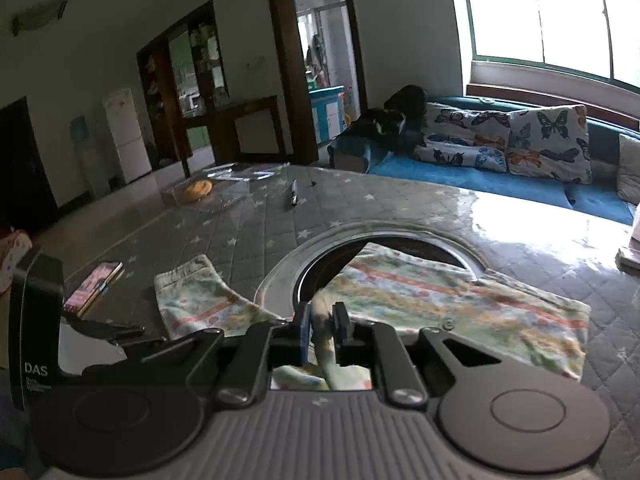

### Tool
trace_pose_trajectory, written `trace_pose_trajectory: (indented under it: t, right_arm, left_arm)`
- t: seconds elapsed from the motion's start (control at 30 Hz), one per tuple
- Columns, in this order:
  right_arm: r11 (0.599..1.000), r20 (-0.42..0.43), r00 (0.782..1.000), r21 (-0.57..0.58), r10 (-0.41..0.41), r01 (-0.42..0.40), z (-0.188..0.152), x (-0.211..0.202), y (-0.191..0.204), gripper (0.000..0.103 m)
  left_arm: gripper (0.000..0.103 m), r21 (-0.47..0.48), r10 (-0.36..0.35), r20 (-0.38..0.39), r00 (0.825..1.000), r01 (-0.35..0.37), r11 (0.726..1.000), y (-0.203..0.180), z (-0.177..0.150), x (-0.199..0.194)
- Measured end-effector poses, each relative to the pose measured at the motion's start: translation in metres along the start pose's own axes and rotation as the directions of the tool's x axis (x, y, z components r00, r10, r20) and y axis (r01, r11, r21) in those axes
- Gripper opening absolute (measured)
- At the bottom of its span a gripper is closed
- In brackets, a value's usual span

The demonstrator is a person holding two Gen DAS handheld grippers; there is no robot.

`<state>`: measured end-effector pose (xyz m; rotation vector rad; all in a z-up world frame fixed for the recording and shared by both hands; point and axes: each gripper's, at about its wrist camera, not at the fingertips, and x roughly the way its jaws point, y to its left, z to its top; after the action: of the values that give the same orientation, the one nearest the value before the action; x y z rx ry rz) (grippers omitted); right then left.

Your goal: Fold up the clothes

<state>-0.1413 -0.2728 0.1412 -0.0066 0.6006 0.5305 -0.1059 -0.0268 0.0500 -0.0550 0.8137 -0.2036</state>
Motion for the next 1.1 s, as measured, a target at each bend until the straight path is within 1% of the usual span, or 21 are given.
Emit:
trace_pose_trajectory:
  t: [0.07, 0.13, 0.27, 0.33, 0.4, 0.47, 0.5, 0.57, 0.63, 0.67, 0.7, 0.73, 0.8, 0.97, 1.03, 1.1]
  right_arm:
    - [1.000, 0.006, 1.000, -0.003, 0.009, -0.009, -0.001, -0.006, 0.000, 0.020]
    - [1.000, 0.023, 1.000, -0.007, -0.020, 0.020, 0.000, -0.018, -0.005, 0.020]
    - [0.996, 0.009, 0.996, -0.006, -0.084, 0.084, -0.005, -0.038, -0.027, 0.020]
    - [0.991, -0.036, 0.990, 0.003, -0.133, 0.134, -0.017, -0.040, -0.047, 0.020]
    - [0.985, -0.103, 0.981, 0.022, -0.166, 0.169, -0.034, -0.038, -0.063, 0.020]
    - [0.978, -0.174, 0.966, 0.046, -0.191, 0.202, -0.052, -0.035, -0.079, 0.020]
    - [0.975, -0.204, 0.959, 0.059, -0.198, 0.214, -0.061, -0.032, -0.086, 0.020]
    - [0.970, -0.251, 0.947, 0.082, -0.203, 0.229, -0.077, -0.026, -0.096, 0.020]
    - [0.964, -0.274, 0.939, 0.109, -0.206, 0.243, -0.091, -0.020, -0.102, 0.020]
    - [0.961, -0.285, 0.936, 0.122, -0.206, 0.249, -0.096, -0.018, -0.105, 0.018]
    - [0.960, -0.289, 0.935, 0.126, -0.207, 0.252, -0.100, -0.018, -0.107, 0.015]
    - [0.959, -0.286, 0.935, 0.126, -0.208, 0.252, -0.101, -0.018, -0.107, 0.015]
    - [0.959, -0.276, 0.936, 0.121, -0.217, 0.258, -0.098, -0.023, -0.106, 0.016]
    - [0.953, -0.212, 0.943, 0.108, -0.255, 0.282, -0.075, -0.020, -0.110, 0.017]
    - [0.948, -0.227, 0.937, 0.112, -0.266, 0.297, -0.075, -0.008, -0.117, 0.017]
    - [0.944, -0.260, 0.927, 0.117, -0.270, 0.308, -0.080, 0.003, -0.123, 0.017]
  left_arm:
    - [0.072, -0.002, -0.001, 0.006, 1.000, 0.001, 1.000, 0.001, 0.002, -0.001]
    - [0.072, -0.003, -0.006, 0.015, 1.000, 0.006, 1.000, 0.000, 0.005, -0.003]
    - [0.072, 0.016, -0.040, 0.039, 0.998, 0.039, 0.999, -0.012, 0.013, -0.008]
    - [0.071, 0.043, -0.067, 0.041, 0.997, 0.065, 0.997, -0.023, 0.015, -0.006]
    - [0.069, 0.069, -0.094, 0.041, 0.995, 0.091, 0.993, -0.034, 0.017, -0.005]
    - [0.057, 0.090, -0.126, 0.025, 0.992, 0.123, 0.988, -0.046, 0.017, 0.001]
    - [0.054, 0.100, -0.142, 0.015, 0.990, 0.139, 0.985, -0.052, 0.017, 0.004]
    - [0.042, 0.126, -0.169, -0.004, 0.986, 0.168, 0.978, -0.064, 0.015, 0.012]
    - [0.037, 0.143, -0.179, -0.022, 0.984, 0.181, 0.973, -0.071, 0.013, 0.019]
    - [0.035, 0.143, -0.179, -0.025, 0.984, 0.180, 0.973, -0.070, 0.013, 0.020]
    - [0.034, 0.143, -0.178, -0.028, 0.984, 0.180, 0.973, -0.070, 0.013, 0.021]
    - [0.031, 0.143, -0.177, -0.031, 0.984, 0.180, 0.973, -0.069, 0.014, 0.022]
    - [0.030, 0.143, -0.175, -0.037, 0.984, 0.179, 0.973, -0.068, 0.014, 0.025]
    - [0.030, 0.144, -0.171, -0.051, 0.984, 0.177, 0.974, -0.066, 0.015, 0.031]
    - [0.031, 0.146, -0.166, -0.055, 0.985, 0.172, 0.974, -0.064, 0.015, 0.034]
    - [0.031, 0.149, -0.160, -0.059, 0.985, 0.167, 0.975, -0.062, 0.014, 0.037]
